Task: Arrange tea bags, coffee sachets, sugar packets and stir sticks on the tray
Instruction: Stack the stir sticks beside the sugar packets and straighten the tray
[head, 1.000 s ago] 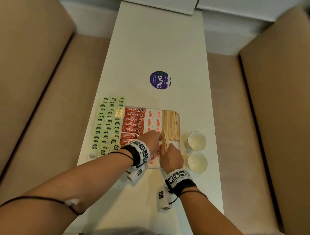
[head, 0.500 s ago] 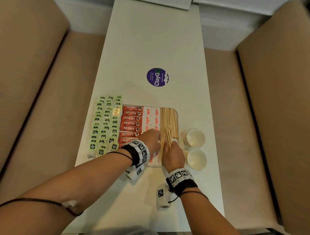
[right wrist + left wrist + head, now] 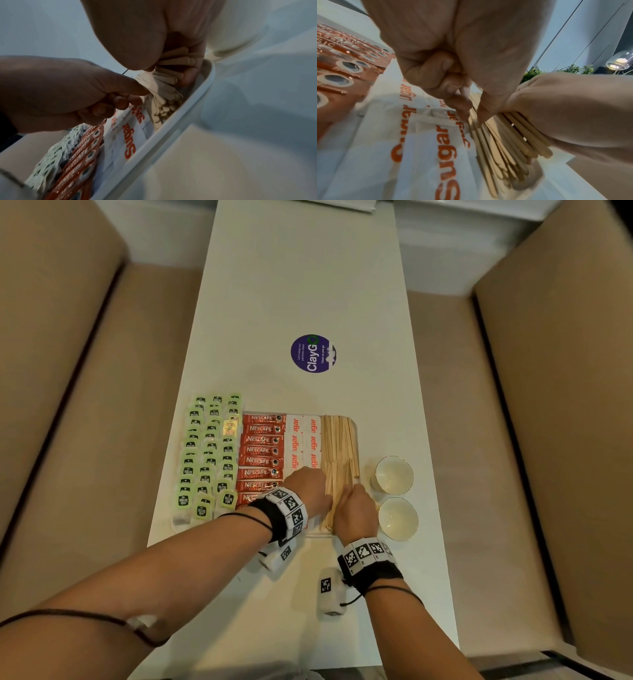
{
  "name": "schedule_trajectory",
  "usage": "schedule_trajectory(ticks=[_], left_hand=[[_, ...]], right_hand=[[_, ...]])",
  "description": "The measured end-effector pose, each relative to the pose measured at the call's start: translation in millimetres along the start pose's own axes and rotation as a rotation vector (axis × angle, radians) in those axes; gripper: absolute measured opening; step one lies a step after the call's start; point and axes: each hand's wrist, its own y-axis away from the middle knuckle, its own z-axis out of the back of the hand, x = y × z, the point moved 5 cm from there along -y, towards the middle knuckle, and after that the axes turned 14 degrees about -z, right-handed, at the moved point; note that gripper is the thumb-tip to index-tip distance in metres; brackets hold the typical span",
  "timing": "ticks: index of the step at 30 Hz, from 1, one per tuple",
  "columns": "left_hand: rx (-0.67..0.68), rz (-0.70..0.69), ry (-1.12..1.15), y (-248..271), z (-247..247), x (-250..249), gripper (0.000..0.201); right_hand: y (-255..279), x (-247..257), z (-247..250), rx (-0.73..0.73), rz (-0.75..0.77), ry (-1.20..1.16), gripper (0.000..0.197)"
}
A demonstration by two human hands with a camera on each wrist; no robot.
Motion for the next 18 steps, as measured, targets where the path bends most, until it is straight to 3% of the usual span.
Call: schedule_trajectory(ticks=[5, 10, 18], left_hand=[[0.009, -0.005, -0.005, -1.2, -2.5, -3.5, 0.043], [0.011, 0.015, -0.003, -2.0, -2.0, -3.5, 0.040], [0.017, 0.038, 0.002, 1.1, 0.0, -2.7, 0.041]], right_hand=[[2.9, -1.6, -1.3, 0.040, -0.002, 0.019, 0.031], [12.4, 2.3, -1.3, -0.004, 0.097, 0.144, 0.053], [27.3, 2.0, 5.1, -0.021, 0.226, 0.098, 0.038]])
